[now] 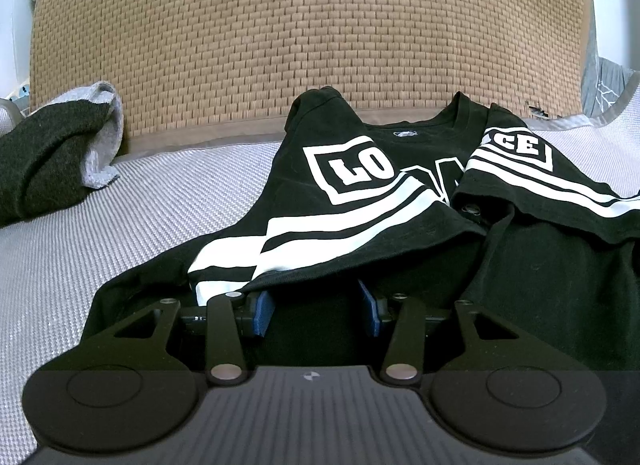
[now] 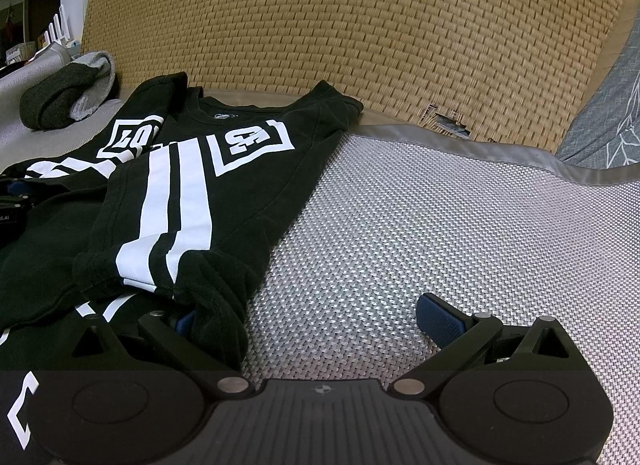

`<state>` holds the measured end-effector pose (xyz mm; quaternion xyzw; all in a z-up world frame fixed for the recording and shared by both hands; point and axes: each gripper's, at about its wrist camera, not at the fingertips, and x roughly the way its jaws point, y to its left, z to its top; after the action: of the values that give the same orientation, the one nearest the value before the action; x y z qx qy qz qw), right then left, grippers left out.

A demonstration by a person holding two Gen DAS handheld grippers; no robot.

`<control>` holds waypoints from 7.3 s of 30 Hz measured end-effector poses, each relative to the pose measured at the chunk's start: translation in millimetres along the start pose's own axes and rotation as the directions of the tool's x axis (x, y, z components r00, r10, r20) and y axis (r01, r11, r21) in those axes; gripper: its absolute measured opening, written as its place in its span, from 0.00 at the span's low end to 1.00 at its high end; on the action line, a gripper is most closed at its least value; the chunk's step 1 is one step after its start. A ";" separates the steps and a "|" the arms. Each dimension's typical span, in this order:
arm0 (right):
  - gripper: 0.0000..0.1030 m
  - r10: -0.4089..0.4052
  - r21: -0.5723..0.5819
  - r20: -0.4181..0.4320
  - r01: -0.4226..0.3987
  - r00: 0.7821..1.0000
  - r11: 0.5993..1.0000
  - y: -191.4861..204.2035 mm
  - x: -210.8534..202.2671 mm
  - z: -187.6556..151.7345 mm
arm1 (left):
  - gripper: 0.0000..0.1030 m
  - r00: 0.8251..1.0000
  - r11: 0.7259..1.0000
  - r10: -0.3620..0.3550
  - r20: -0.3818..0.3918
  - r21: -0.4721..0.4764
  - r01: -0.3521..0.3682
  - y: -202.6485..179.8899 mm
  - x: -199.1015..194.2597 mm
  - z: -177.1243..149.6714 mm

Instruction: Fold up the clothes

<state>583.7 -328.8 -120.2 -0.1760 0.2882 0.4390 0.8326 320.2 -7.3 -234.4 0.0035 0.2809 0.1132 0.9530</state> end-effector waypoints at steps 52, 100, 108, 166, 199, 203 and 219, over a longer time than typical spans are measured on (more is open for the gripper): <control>1.00 0.001 0.000 -0.001 -0.001 1.000 1.000 -0.3 -0.8 0.3 | 0.46 1.000 1.000 -0.003 0.000 0.001 0.003 0.3 0.8 -0.2; 1.00 -0.003 0.000 -0.002 0.003 1.000 1.000 0.4 -0.3 0.5 | 0.46 1.000 1.000 -0.008 0.001 -0.014 0.008 1.0 0.9 -0.3; 1.00 -0.008 0.006 0.004 0.008 1.000 1.000 1.4 -0.3 0.2 | 0.46 1.000 1.000 -0.009 0.000 -0.015 0.009 1.4 0.8 0.0; 1.00 -0.003 0.018 0.025 0.003 1.000 1.000 1.7 1.5 -3.9 | 0.49 1.000 0.999 0.027 -0.008 0.028 -0.026 -6.0 2.9 0.1; 1.00 -0.002 0.018 0.025 0.002 1.000 1.000 2.4 1.5 -4.3 | 0.49 1.000 0.999 0.028 -0.007 0.031 -0.027 -6.0 2.3 0.3; 1.00 -0.003 0.017 0.025 0.002 1.000 1.000 2.5 1.6 -4.4 | 0.49 1.000 0.999 0.027 -0.007 0.031 -0.027 -6.0 2.2 0.1; 1.00 -0.002 0.017 0.024 0.001 1.000 1.000 2.8 1.9 -4.4 | 0.50 0.999 0.998 0.038 -0.007 0.043 -0.038 -7.1 2.2 0.8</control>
<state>580.7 -328.5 -124.9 -0.1640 0.2819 0.4380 0.8377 324.0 -13.7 -235.5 0.0288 0.2869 0.1252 0.9493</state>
